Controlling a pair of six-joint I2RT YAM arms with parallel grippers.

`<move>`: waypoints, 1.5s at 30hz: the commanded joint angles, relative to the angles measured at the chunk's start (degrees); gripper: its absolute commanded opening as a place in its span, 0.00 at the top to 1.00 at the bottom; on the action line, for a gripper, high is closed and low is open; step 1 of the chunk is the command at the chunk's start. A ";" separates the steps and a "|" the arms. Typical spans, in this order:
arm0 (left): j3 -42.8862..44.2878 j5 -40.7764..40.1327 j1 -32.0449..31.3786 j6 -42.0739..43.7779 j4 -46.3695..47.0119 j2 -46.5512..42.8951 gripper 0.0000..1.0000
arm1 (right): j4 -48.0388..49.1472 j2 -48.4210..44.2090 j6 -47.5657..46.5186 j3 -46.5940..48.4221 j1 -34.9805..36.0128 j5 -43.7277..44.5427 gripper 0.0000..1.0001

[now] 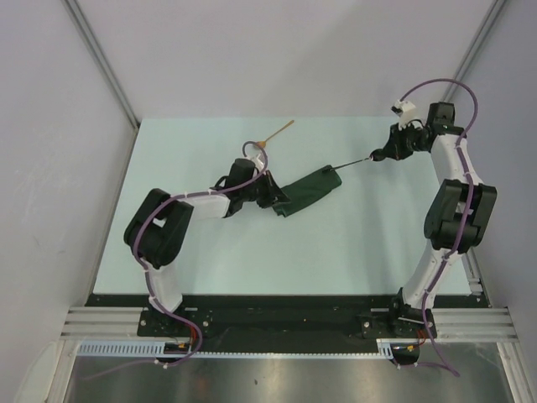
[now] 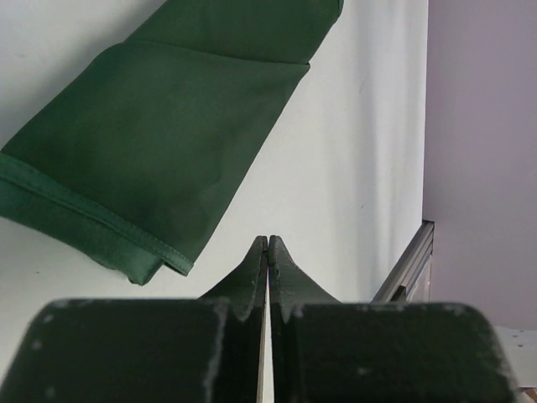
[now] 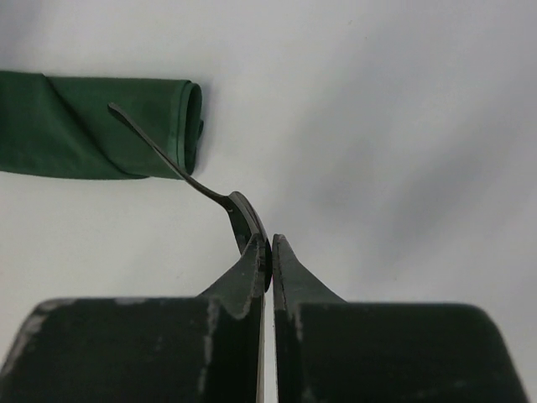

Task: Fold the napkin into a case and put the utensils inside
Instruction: Insert the spoon into the folded napkin.

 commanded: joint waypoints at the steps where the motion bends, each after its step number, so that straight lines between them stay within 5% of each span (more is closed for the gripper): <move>1: 3.06 1.84 -0.30 -1.03 1.50 1.91 0.99 | -9.12 4.98 -11.57 7.34 1.29 1.54 1.00; 12: 5.88 1.58 -0.12 -1.30 -2.36 4.37 1.00 | -16.15 12.90 -17.64 15.96 3.83 2.61 1.00; 26: -0.45 2.55 3.48 -0.60 -1.23 1.65 1.00 | -19.93 16.07 -19.05 17.46 6.74 -1.08 1.00; 45: -2.30 2.19 3.83 -0.68 -0.79 1.39 1.00 | -23.10 17.56 -13.86 17.55 10.87 -0.73 1.00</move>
